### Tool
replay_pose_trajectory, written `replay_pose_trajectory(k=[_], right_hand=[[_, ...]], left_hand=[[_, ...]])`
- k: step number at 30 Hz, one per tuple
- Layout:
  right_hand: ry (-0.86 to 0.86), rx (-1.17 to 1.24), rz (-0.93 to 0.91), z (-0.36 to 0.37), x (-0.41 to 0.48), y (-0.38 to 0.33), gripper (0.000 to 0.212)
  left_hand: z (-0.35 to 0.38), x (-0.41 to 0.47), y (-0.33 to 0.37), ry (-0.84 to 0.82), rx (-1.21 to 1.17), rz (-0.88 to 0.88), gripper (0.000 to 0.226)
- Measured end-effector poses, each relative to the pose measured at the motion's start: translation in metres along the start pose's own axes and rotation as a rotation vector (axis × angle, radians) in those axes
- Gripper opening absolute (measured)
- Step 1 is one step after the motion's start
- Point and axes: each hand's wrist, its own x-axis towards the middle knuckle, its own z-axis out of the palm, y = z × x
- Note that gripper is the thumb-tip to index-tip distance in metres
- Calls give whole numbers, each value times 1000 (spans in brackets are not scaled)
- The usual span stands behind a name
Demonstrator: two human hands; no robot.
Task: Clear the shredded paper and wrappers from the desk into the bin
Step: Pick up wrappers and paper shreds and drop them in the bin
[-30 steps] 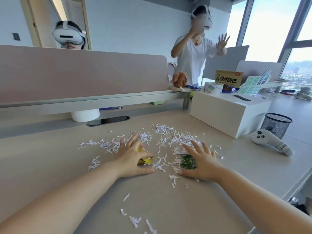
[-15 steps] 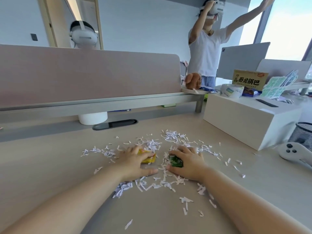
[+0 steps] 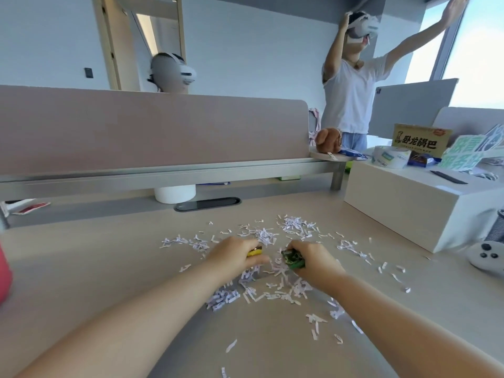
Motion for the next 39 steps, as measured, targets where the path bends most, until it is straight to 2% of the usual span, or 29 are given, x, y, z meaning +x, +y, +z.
replay_pose_trajectory(k=[4,10,18,22,27,30,32,39], right_hand=[[118,135,-62,-16,10,-26,13],[185,353,-227,-27,25,-98,8],[145,608,-403,-31,42,-220,12],[142,626,-507,-25,54,-281,15],[127,690,-612,-12,68,-348,21],[103,736,-641,-5,74,-375,17],[96,756,-654,0,77,-389,16],[120,792,-667,7,87,-409,13]], left_hand=[[-34,-18,-8,172,-42,-40,40],[-90,-68,-26,334,-25,-120,43],[-178,-142,-60,613,-35,-238,38],[-231,-183,-76,746,125,-247,38],[-284,-222,-120,873,250,-362,34],[-296,-235,-150,829,273,-447,40],[-296,-238,-168,724,248,-508,43],[-300,-243,-187,119,177,-721,48]])
